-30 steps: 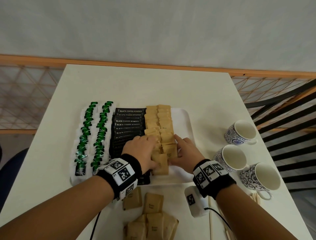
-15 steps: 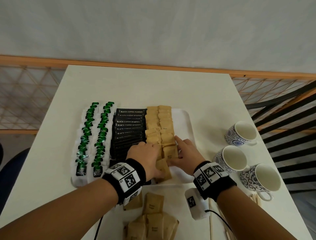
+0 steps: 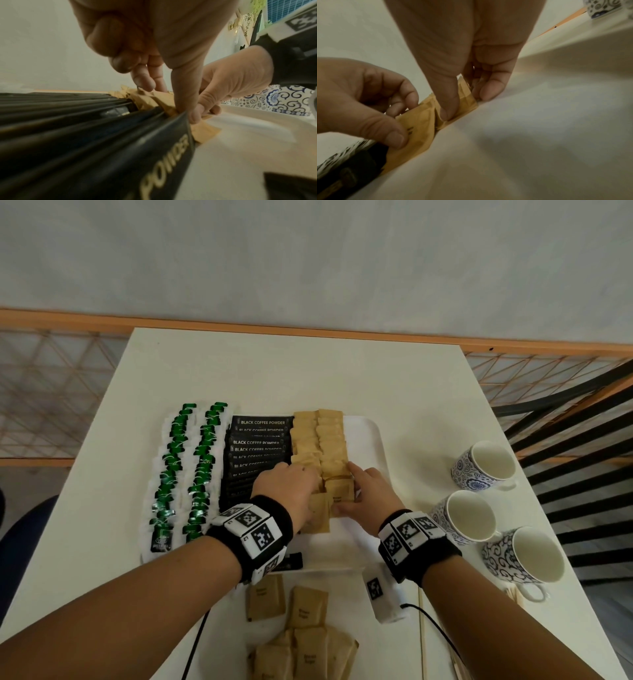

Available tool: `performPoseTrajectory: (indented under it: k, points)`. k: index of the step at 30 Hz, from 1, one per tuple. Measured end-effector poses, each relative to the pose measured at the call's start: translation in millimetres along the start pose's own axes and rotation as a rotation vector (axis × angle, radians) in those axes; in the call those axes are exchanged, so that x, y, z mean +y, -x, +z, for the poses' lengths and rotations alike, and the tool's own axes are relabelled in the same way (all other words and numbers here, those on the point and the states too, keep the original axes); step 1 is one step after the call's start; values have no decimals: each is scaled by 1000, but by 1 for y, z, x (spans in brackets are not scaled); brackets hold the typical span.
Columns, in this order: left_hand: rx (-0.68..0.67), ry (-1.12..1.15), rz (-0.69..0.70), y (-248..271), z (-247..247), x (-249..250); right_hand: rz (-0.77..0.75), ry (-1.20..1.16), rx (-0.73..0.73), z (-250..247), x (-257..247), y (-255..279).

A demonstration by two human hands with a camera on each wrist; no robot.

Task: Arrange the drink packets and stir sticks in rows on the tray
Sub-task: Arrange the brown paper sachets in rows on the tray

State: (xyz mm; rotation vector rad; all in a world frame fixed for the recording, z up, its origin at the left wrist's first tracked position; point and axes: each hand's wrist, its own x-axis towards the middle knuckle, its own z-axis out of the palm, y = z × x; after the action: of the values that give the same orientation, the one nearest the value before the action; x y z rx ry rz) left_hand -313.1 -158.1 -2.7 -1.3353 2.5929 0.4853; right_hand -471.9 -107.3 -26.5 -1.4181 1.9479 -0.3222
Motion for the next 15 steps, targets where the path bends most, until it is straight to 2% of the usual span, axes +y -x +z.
performPoseTrajectory:
  k: [10, 15]
  points:
    - [10, 17, -20, -2, 5, -4, -28, 16, 17, 6, 7, 0]
    - [-3, 19, -81, 1, 1, -7, -22, -3, 33, 8, 10, 2]
